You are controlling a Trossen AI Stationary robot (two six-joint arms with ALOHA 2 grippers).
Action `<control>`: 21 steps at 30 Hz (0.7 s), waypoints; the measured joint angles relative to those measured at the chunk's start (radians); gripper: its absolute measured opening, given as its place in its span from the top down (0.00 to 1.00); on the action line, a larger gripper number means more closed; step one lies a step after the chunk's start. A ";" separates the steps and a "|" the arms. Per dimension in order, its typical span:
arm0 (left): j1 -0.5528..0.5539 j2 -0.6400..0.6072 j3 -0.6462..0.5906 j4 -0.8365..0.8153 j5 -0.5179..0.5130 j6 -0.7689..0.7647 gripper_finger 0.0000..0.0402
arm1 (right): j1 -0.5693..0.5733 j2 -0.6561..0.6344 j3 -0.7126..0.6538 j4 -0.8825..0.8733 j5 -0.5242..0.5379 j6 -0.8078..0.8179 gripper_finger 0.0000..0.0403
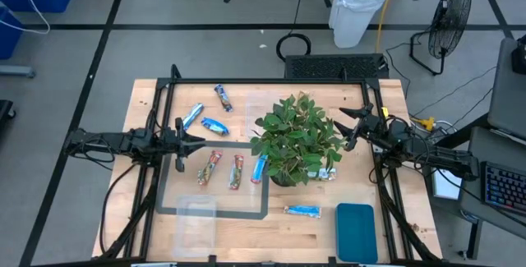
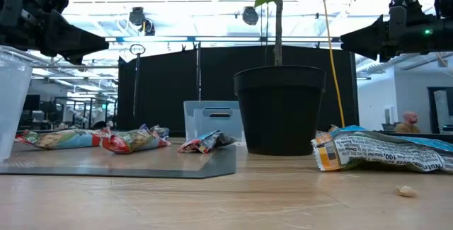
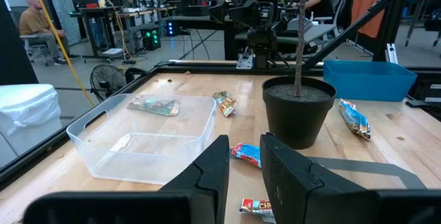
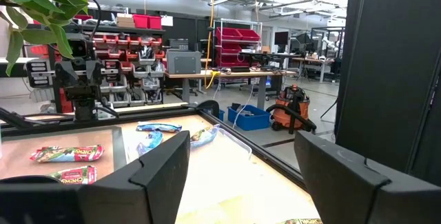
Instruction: Pick and place Granola Bars by type
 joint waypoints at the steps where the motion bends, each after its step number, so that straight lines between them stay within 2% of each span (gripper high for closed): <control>1: 0.000 0.000 0.000 0.000 0.000 0.000 0.78 | 0.000 0.000 0.000 0.000 0.000 0.000 0.38; 18: 0.000 0.000 0.000 0.000 0.000 0.000 0.78 | 0.000 0.000 0.000 0.004 0.000 0.000 0.38; 21: 0.000 0.000 0.000 0.000 0.000 0.000 0.78 | 0.000 0.000 0.000 0.018 -0.004 0.071 0.38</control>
